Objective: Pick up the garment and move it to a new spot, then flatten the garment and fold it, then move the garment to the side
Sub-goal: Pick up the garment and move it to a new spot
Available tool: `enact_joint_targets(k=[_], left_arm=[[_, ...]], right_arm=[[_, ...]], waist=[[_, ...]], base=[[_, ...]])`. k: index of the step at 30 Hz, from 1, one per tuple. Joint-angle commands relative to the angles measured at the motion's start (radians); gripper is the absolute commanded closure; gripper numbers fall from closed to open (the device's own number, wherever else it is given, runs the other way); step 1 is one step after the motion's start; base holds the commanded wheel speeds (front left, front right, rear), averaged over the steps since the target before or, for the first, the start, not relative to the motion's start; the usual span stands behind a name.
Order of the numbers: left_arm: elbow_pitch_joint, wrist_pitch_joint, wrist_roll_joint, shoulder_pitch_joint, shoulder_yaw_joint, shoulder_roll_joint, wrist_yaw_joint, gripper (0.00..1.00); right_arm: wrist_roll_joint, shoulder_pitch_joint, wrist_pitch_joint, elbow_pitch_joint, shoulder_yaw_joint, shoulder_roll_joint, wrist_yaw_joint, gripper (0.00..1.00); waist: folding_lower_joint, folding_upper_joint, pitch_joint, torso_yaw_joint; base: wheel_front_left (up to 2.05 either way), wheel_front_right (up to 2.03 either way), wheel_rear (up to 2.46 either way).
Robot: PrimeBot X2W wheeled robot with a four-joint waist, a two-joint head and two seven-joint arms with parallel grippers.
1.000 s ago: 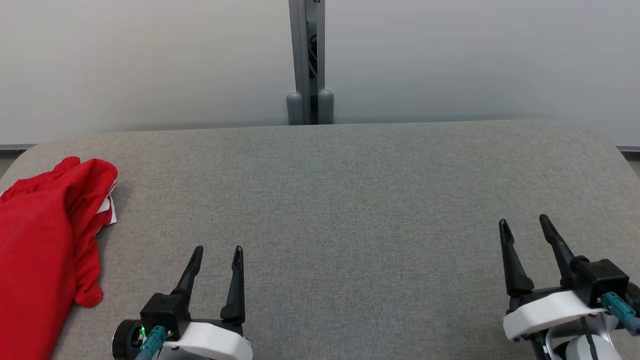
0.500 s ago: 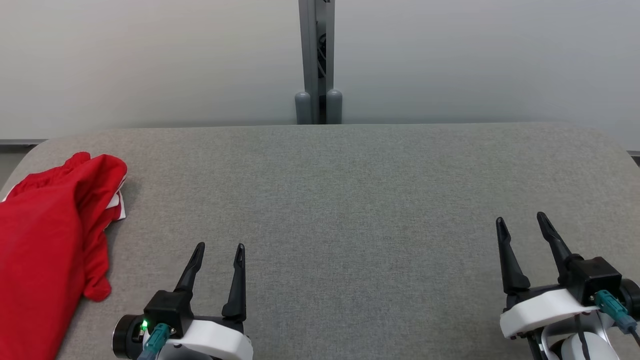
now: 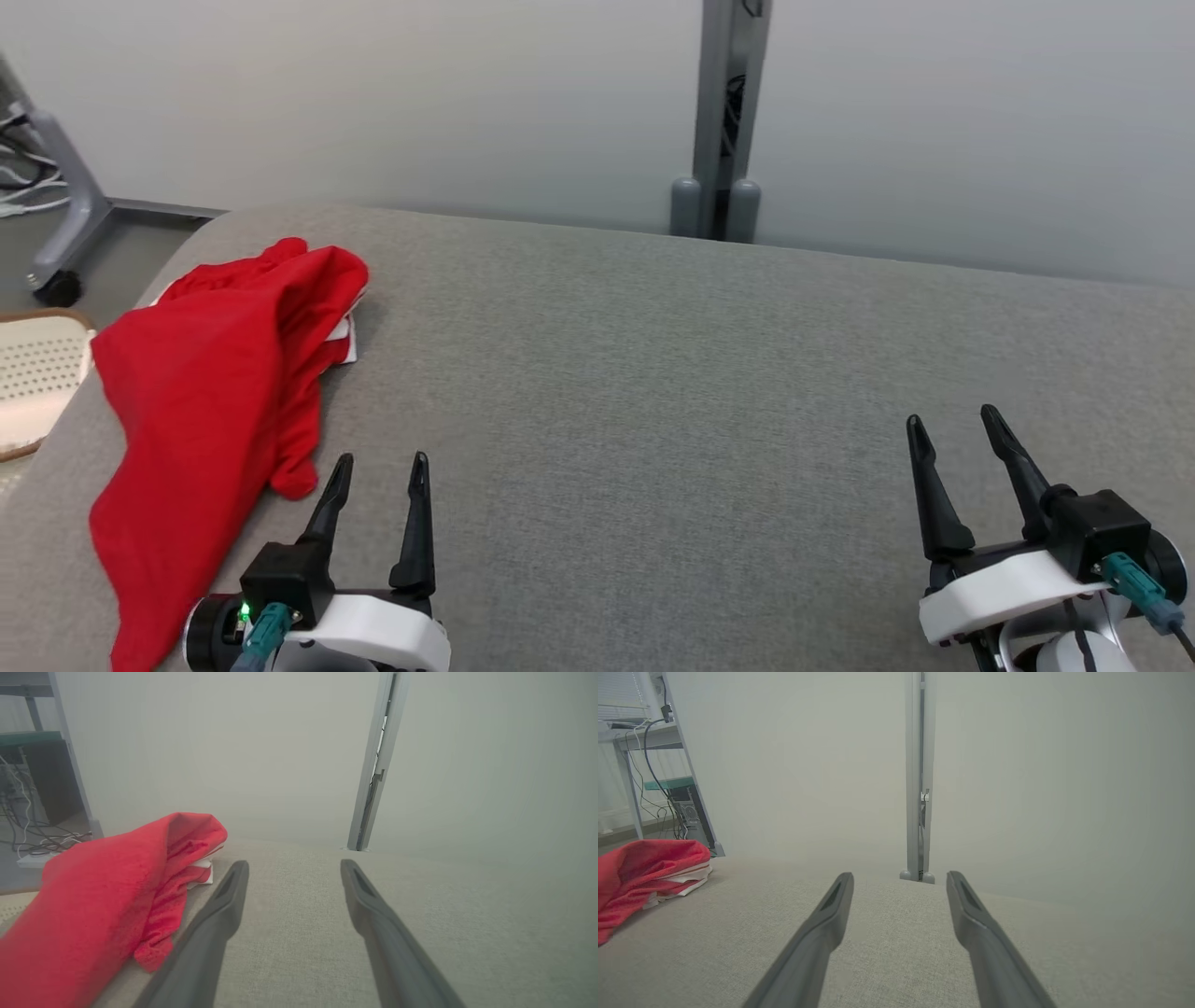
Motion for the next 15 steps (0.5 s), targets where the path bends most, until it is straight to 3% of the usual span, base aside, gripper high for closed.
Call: enact_joint_targets(k=[1, 15], left_arm=[[0.000, -0.004, 0.006, 0.003, 0.006, 0.004, -0.002, 0.00], [0.000, -0.004, 0.038, 0.038, 0.049, 0.004, -0.013, 0.00]], right_arm=[[0.003, 0.014, -0.005, -0.007, -0.001, -0.007, 0.002, 0.00], [0.045, 0.034, -0.005, -0.005, 0.067, -0.006, 0.002, 0.00]], waist=[[0.0000, 0.0000, -0.007, 0.048], [0.0000, 0.0000, -0.025, 0.255]], base=[[0.00, 0.00, 0.00], [0.00, 0.00, 0.00]])
